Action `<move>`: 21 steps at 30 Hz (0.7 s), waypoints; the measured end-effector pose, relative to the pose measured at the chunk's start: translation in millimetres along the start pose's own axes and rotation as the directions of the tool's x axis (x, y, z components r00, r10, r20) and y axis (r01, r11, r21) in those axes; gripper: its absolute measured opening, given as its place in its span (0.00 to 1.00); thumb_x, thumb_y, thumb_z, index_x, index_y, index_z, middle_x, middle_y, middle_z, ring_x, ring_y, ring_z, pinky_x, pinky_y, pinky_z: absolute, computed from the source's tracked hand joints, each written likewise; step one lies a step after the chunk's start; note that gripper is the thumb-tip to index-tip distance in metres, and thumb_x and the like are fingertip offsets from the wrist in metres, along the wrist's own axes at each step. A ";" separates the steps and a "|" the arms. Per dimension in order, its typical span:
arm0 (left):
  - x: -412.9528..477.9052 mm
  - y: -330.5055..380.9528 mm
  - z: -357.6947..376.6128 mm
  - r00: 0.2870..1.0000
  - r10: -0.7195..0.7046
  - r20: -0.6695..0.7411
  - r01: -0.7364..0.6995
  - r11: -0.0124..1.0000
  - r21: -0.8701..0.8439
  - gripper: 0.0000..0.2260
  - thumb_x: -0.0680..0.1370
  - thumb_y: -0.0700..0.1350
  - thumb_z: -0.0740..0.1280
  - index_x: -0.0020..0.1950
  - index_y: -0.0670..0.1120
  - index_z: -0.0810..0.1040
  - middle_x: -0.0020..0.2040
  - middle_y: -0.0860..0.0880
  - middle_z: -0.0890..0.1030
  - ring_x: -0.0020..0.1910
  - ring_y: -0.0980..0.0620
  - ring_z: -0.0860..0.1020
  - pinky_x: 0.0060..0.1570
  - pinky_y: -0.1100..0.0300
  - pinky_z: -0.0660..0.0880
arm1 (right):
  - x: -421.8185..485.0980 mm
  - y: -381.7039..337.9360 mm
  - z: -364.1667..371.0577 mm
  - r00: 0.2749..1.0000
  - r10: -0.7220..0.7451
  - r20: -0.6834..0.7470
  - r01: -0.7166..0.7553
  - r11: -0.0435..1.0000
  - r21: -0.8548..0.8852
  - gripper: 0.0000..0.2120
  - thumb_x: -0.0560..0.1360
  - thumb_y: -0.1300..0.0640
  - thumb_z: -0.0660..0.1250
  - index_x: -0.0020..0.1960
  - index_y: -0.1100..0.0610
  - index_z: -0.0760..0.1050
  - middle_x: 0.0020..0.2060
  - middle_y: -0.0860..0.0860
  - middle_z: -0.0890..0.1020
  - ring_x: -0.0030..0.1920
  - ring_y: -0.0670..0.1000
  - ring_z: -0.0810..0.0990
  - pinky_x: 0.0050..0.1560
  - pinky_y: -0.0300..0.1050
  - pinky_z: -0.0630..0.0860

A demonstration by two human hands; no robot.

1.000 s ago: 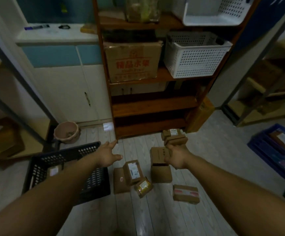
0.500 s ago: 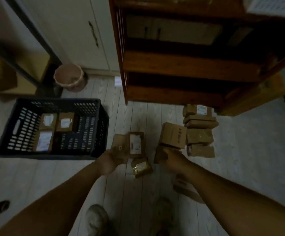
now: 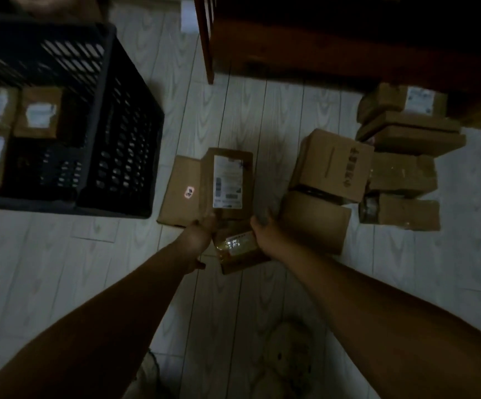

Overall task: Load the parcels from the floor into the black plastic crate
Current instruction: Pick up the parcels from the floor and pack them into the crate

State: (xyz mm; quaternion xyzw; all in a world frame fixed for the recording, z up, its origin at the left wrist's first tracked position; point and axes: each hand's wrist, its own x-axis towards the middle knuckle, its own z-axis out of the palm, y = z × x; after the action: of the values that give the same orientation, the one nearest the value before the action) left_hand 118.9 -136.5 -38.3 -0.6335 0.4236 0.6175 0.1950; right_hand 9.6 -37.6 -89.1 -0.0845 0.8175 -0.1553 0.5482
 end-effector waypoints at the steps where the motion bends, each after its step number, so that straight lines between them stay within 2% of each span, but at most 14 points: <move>1: 13.0 -4.4 4.4 0.999 -0.029 0.021 0.030 0.998 -0.051 0.30 0.77 0.64 0.57 0.75 0.50 0.59 0.73 0.44 0.64 0.70 0.38 0.63 0.63 0.38 0.66 | 7.2 2.4 7.2 1.000 0.021 -0.011 -0.020 0.999 0.034 0.29 0.81 0.41 0.49 0.79 0.49 0.46 0.77 0.56 0.54 0.75 0.61 0.57 0.71 0.56 0.59; 3: 31.5 -12.1 12.3 0.995 -0.054 0.089 0.066 0.988 -0.139 0.26 0.76 0.65 0.57 0.67 0.50 0.68 0.67 0.44 0.70 0.62 0.39 0.70 0.58 0.38 0.70 | 13.2 8.1 18.3 0.998 0.057 -0.012 -0.055 0.988 0.143 0.29 0.81 0.40 0.49 0.78 0.50 0.51 0.75 0.57 0.61 0.72 0.60 0.64 0.68 0.52 0.63; 4: 35.5 -15.0 15.7 0.993 -0.052 0.108 0.070 0.984 -0.164 0.21 0.77 0.64 0.57 0.60 0.50 0.72 0.61 0.44 0.74 0.55 0.41 0.74 0.55 0.40 0.72 | 13.6 11.3 22.3 0.998 0.064 -0.008 -0.062 0.983 0.175 0.29 0.80 0.40 0.50 0.78 0.50 0.53 0.74 0.57 0.63 0.70 0.60 0.66 0.68 0.51 0.65; 6: 34.0 -23.7 18.0 0.992 -0.061 0.114 0.079 0.984 -0.160 0.14 0.79 0.59 0.57 0.50 0.50 0.74 0.53 0.44 0.77 0.48 0.44 0.75 0.52 0.43 0.74 | 2.6 15.1 26.1 0.995 0.099 0.002 -0.097 0.968 0.234 0.29 0.80 0.40 0.52 0.77 0.50 0.53 0.72 0.57 0.65 0.68 0.60 0.68 0.65 0.52 0.69; 9: 15.5 -33.3 7.8 0.992 -0.045 0.118 0.061 0.989 -0.138 0.10 0.80 0.52 0.59 0.54 0.48 0.75 0.54 0.42 0.78 0.50 0.44 0.77 0.52 0.43 0.76 | -28.7 15.2 26.9 0.994 0.107 -0.002 -0.102 0.945 0.309 0.30 0.80 0.38 0.52 0.76 0.51 0.53 0.70 0.56 0.69 0.64 0.59 0.72 0.59 0.49 0.71; 11: -8.4 -36.9 -4.3 0.993 -0.023 0.117 0.038 0.990 -0.133 0.12 0.80 0.50 0.60 0.60 0.47 0.73 0.55 0.42 0.78 0.50 0.44 0.78 0.48 0.45 0.77 | -61.8 8.1 24.7 0.994 0.109 -0.025 -0.094 0.936 0.338 0.30 0.79 0.37 0.52 0.75 0.53 0.55 0.68 0.56 0.71 0.62 0.58 0.73 0.60 0.49 0.72; 14: -60.3 -32.7 -26.1 0.996 0.006 0.090 0.009 0.986 -0.165 0.12 0.80 0.47 0.60 0.63 0.49 0.68 0.52 0.45 0.77 0.50 0.45 0.77 0.51 0.45 0.75 | -118.1 -12.0 20.4 0.995 0.088 -0.053 -0.057 0.905 0.422 0.23 0.80 0.42 0.57 0.70 0.52 0.60 0.63 0.54 0.74 0.53 0.54 0.76 0.51 0.46 0.74; 16: -100.0 -23.3 -44.8 0.997 0.043 0.071 -0.028 0.979 -0.201 0.15 0.79 0.44 0.62 0.65 0.51 0.67 0.53 0.47 0.77 0.49 0.47 0.76 0.51 0.46 0.74 | -159.4 -35.0 13.2 0.994 0.041 -0.101 0.010 0.889 0.458 0.21 0.79 0.47 0.59 0.70 0.51 0.62 0.61 0.53 0.75 0.50 0.51 0.75 0.44 0.42 0.72; 19: -162.1 1.9 -79.3 0.985 0.148 0.090 -0.124 0.965 -0.232 0.16 0.78 0.38 0.61 0.63 0.53 0.67 0.51 0.50 0.78 0.48 0.51 0.76 0.48 0.51 0.72 | -220.4 -77.5 -0.6 0.978 -0.069 -0.195 0.156 0.866 0.475 0.22 0.78 0.54 0.60 0.72 0.49 0.63 0.58 0.49 0.74 0.47 0.45 0.74 0.40 0.38 0.72; 21: -201.4 21.6 -104.2 0.971 0.213 0.110 -0.184 0.956 -0.227 0.19 0.78 0.35 0.61 0.67 0.50 0.68 0.55 0.48 0.78 0.50 0.49 0.77 0.47 0.53 0.74 | -265.7 -110.1 -9.6 0.962 -0.124 -0.244 0.232 0.842 0.486 0.25 0.75 0.51 0.62 0.72 0.47 0.64 0.58 0.49 0.73 0.48 0.44 0.74 0.42 0.37 0.73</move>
State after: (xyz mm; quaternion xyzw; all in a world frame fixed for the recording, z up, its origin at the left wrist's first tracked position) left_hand 190.9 -169.3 175.4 -0.5622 0.4019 0.7172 0.0901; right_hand 99.4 -57.2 183.6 0.0039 0.7870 -0.4245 0.4476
